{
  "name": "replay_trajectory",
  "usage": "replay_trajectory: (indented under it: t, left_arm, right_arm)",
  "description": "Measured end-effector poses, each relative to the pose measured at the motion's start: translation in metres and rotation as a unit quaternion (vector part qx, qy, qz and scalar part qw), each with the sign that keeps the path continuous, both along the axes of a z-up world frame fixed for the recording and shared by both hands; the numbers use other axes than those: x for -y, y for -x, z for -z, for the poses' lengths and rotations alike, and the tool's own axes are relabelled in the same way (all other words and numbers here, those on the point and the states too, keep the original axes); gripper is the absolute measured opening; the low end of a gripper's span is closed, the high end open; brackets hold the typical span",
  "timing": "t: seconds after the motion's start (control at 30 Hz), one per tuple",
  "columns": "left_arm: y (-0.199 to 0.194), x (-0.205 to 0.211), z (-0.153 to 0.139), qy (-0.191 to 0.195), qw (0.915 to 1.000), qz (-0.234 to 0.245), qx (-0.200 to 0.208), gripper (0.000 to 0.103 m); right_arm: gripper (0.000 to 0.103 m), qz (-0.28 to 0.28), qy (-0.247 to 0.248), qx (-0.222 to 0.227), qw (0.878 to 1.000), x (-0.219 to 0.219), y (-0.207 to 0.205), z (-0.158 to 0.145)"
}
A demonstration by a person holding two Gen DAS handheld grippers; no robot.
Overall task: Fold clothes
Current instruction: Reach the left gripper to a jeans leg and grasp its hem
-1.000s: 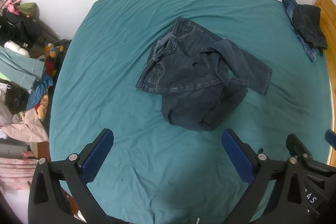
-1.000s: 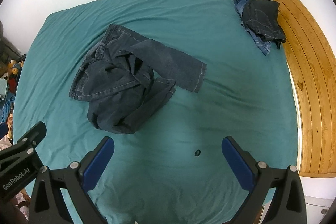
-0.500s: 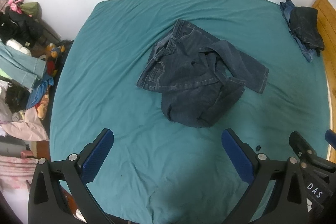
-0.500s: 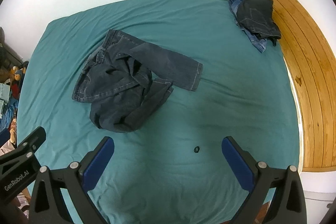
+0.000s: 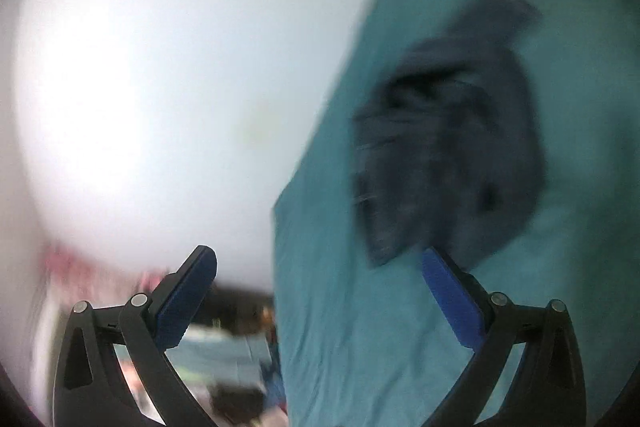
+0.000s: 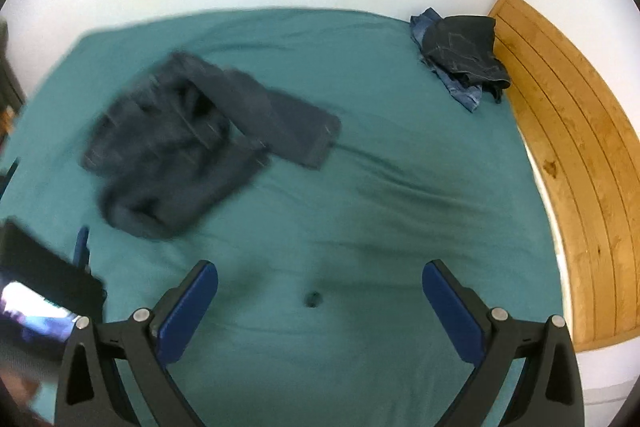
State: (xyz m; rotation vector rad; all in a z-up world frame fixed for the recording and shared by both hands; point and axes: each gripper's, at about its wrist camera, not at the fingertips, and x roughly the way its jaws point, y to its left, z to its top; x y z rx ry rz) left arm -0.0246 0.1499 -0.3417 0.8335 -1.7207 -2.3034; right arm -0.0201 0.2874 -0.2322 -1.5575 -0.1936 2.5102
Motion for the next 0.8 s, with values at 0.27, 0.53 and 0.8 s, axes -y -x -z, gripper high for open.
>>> replay_trajectory:
  t: [0.27, 0.53, 0.8]
  left_arm:
    - [0.070, -0.069, 0.174, 0.122, 0.9897, 0.071, -0.021, 0.103]
    - [0.119, -0.084, 0.209, 0.124, 0.9886, 0.081, -0.026, 0.064]
    - [0.112, -0.043, 0.188, 0.014, 0.9979, 0.052, 0.035, 0.001]
  right_arm:
    - [0.103, 0.009, -0.082, 0.025, 0.996, -0.063, 0.013, 0.147]
    - [0.103, 0.009, -0.112, 0.002, 0.994, -0.083, 0.048, 0.190]
    - [0.103, -0.012, -0.102, -0.018, 0.995, -0.061, 0.076, 0.191]
